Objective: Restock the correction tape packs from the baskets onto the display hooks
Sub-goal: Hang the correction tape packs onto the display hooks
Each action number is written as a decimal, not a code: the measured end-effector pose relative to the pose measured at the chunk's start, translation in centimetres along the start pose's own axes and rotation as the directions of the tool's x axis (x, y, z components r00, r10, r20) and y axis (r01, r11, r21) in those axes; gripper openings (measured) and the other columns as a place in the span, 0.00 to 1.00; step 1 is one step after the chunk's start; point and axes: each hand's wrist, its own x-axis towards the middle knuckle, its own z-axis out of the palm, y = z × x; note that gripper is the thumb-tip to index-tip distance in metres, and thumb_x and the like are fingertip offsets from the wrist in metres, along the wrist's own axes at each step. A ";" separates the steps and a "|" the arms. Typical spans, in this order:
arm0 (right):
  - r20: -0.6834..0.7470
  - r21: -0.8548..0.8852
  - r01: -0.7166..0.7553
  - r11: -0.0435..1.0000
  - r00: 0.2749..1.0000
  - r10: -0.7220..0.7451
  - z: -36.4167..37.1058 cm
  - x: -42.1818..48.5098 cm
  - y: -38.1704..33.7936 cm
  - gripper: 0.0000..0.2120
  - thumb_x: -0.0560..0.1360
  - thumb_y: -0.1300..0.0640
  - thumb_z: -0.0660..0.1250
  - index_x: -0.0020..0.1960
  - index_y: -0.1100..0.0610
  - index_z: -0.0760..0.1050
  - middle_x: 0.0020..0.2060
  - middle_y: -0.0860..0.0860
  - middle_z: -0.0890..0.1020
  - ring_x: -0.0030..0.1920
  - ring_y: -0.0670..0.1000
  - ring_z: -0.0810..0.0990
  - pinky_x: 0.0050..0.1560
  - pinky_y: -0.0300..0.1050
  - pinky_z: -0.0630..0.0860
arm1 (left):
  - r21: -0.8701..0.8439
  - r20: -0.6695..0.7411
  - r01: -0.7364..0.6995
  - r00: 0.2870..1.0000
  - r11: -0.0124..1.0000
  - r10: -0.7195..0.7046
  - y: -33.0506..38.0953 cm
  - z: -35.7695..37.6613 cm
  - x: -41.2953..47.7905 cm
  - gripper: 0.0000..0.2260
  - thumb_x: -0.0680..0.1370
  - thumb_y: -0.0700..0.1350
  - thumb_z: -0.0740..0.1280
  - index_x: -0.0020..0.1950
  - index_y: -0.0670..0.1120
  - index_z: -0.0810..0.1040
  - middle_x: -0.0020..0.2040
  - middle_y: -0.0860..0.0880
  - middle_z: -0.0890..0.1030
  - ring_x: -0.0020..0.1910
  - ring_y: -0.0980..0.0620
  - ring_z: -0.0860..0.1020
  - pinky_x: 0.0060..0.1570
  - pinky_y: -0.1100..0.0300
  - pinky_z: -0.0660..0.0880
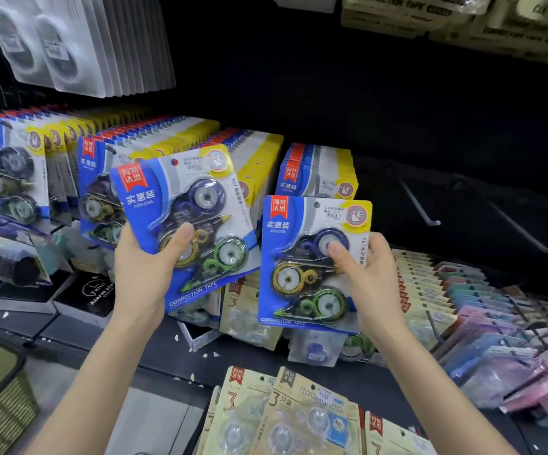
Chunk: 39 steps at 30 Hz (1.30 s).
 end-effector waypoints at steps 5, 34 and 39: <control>-0.008 -0.066 0.002 0.998 1.000 -0.003 0.0 1.5 0.1 0.10 0.75 0.54 0.73 0.51 0.51 0.73 0.51 0.52 0.83 0.53 0.52 0.82 0.57 0.61 0.77 | 0.044 -0.033 -0.013 0.999 0.999 0.015 -0.2 0.0 0.1 0.22 0.66 0.55 0.78 0.57 0.54 0.77 0.59 0.47 0.83 0.59 0.45 0.80 0.62 0.39 0.75; -0.155 -0.381 -0.076 0.922 0.988 0.017 2.5 9.5 6.0 0.20 0.75 0.43 0.70 0.56 0.57 0.70 0.47 0.50 0.79 0.49 0.52 0.78 0.45 0.49 0.75 | 0.200 0.012 -0.071 0.997 0.977 0.070 0.4 1.5 -0.4 0.23 0.67 0.51 0.75 0.60 0.52 0.74 0.54 0.60 0.82 0.56 0.56 0.80 0.62 0.49 0.76; -0.178 -0.552 -0.037 0.833 0.981 -0.075 1.9 5.3 4.3 0.22 0.73 0.45 0.72 0.61 0.54 0.70 0.51 0.50 0.78 0.50 0.50 0.78 0.46 0.47 0.72 | 0.192 0.088 -0.062 0.995 0.979 0.046 -0.2 1.4 -0.8 0.22 0.66 0.51 0.79 0.57 0.58 0.76 0.55 0.58 0.83 0.58 0.54 0.80 0.61 0.51 0.76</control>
